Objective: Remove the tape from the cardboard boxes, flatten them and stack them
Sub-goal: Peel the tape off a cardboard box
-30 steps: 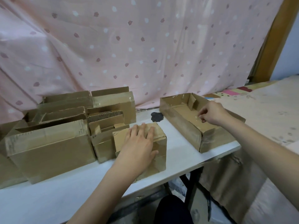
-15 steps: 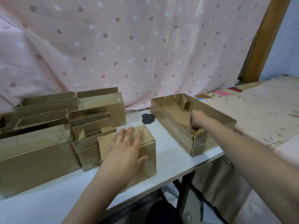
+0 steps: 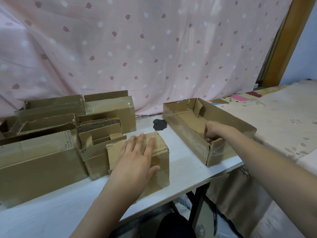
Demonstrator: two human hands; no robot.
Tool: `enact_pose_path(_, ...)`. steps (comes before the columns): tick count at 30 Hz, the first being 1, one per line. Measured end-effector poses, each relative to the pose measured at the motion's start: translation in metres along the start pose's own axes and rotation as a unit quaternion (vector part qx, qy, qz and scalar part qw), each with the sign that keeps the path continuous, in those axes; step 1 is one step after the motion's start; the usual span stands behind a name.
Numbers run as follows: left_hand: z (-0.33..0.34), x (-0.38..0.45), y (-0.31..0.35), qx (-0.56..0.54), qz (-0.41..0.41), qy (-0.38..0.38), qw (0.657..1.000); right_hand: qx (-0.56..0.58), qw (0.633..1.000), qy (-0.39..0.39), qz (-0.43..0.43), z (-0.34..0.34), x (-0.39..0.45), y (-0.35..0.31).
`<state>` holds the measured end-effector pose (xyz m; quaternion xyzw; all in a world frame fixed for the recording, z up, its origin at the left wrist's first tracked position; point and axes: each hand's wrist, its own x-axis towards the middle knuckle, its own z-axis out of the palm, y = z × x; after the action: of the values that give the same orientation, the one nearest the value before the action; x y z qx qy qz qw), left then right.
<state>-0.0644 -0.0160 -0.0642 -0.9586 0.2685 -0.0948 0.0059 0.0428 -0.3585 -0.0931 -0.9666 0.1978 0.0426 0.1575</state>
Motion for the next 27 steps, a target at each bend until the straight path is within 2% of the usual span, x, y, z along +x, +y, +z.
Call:
enact_pose_path(24, 0.0, -0.003, -0.01, -0.036, -0.005, 0.02, 0.999, 0.055, 0.994, 0.094, -0.012, -0.007, -0.006, -0.009)
enact_pose_path(27, 0.0, -0.004, -0.011, -0.038, -0.002, 0.026, 0.999, 0.031, 0.993, 0.111, -0.009, -0.008, -0.006, -0.007)
